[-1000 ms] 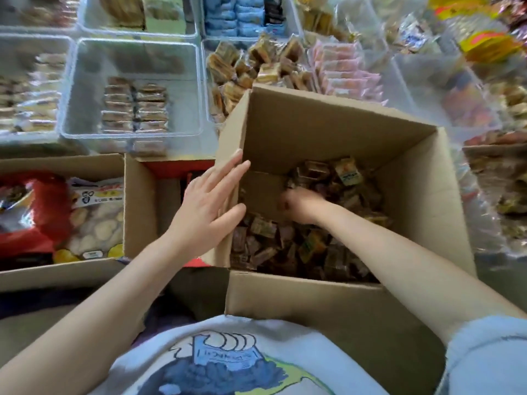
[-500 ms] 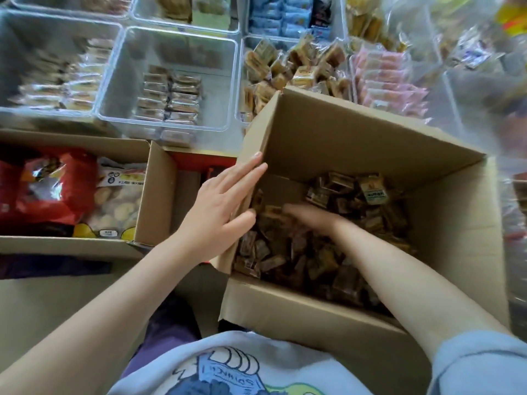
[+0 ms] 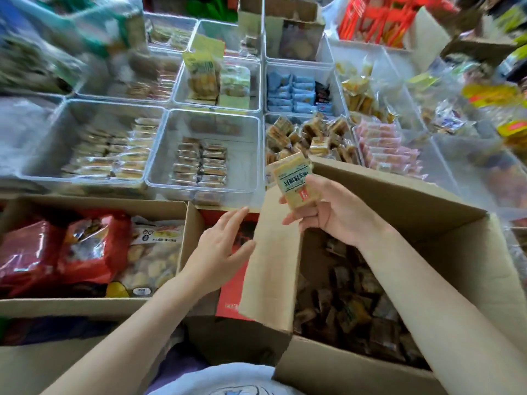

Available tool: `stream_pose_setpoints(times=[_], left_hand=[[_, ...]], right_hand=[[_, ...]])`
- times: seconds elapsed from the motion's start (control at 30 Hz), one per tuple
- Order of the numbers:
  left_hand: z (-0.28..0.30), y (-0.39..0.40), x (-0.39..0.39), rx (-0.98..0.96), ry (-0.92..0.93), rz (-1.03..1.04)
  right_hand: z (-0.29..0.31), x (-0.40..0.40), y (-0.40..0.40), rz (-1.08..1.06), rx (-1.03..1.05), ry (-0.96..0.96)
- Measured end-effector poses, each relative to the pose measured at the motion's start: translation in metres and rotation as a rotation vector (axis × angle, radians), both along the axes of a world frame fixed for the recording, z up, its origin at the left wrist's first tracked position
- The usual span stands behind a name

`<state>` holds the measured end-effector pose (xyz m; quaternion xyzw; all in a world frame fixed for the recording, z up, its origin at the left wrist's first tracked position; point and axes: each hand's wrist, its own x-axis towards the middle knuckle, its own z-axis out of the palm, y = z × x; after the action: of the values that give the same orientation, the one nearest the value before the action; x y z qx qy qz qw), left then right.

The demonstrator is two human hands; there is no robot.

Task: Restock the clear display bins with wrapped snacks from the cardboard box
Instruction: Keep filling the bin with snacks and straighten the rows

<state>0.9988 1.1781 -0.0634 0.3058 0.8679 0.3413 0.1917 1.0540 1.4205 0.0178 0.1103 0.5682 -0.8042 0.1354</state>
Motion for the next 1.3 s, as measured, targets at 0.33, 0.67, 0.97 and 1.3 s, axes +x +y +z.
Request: stream_pose_setpoints(times=[0.33,0.67,0.97,1.3], left_hand=[[-0.022,-0.163,-0.162,-0.1,-0.053,0.178],[-0.068,-0.275,-0.296,-0.097,0.201,0.404],[-0.119,-0.292,-0.314,-0.406,0.244,0.307],[-0.135,-0.288,-0.315,-0.419,0.342,0.329]], right_hand=[[-0.035,-0.179,-0.178,0.023,0.535,-0.164],[-0.079,-0.353,-0.298,0.06,0.802,-0.174],[-0.136,-0.453,-0.337,0.195,1.452,0.175],[-0.167,-0.448,-0.36,0.703,2.094,0.28]])
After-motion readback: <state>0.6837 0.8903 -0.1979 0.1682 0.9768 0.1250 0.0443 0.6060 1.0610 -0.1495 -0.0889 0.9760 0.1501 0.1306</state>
